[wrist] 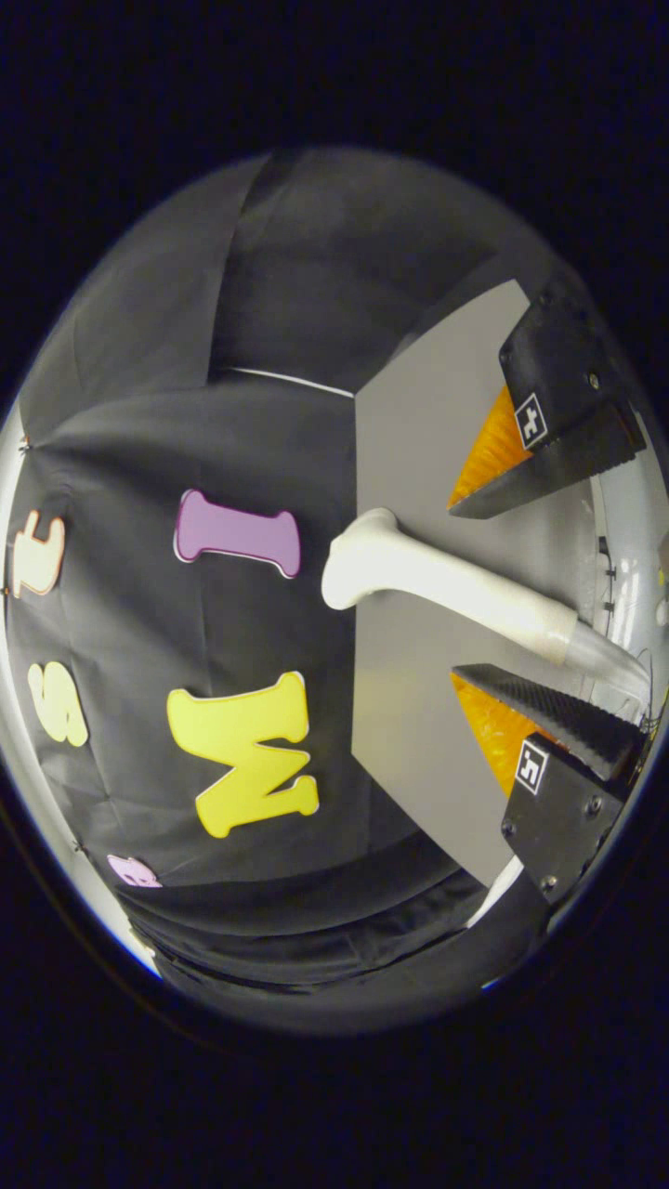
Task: Iron the clothes twice with a garment steamer, once on the left side and once on the right side.
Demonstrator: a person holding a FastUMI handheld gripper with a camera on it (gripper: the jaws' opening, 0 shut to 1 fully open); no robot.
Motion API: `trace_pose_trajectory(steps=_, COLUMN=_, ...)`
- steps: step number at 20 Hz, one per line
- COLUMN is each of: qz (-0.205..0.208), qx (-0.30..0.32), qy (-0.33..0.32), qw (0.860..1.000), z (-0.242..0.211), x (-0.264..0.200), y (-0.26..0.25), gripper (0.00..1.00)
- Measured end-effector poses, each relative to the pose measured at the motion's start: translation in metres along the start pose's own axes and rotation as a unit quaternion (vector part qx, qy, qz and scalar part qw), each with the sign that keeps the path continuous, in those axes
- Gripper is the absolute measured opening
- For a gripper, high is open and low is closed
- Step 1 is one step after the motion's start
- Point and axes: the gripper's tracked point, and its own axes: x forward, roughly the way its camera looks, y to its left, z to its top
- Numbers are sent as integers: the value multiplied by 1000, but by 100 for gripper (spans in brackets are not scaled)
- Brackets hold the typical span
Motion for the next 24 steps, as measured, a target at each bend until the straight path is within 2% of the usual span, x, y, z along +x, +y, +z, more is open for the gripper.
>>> trace_pose_trajectory(steps=3, qz=18, qx=16, qy=35, qw=999, z=-11, x=23, y=3, gripper=97)
trace_pose_trajectory(steps=5, qz=28, qx=23, qy=55, qw=998, z=-17, x=33, y=10, gripper=93)
trace_pose_trajectory(steps=7, qz=33, qx=37, qy=70, qw=996, z=-21, x=42, y=17, gripper=82)
trace_pose_trajectory(steps=8, qz=23, qx=40, qy=59, qw=997, z=-18, x=46, y=16, gripper=73)
trace_pose_trajectory(steps=12, qz=19, qx=48, qy=57, qw=997, z=-19, x=46, y=9, gripper=63)
trace_pose_trajectory(steps=15, qz=27, qx=91, qy=46, qw=994, z=-18, x=46, y=10, gripper=56)
trace_pose_trajectory(steps=18, qz=17, qx=118, qy=44, qw=992, z=-16, x=40, y=9, gripper=44)
trace_pose_trajectory(steps=24, qz=-12, qx=120, qy=4, qw=993, z=-2, x=10, y=25, gripper=37)
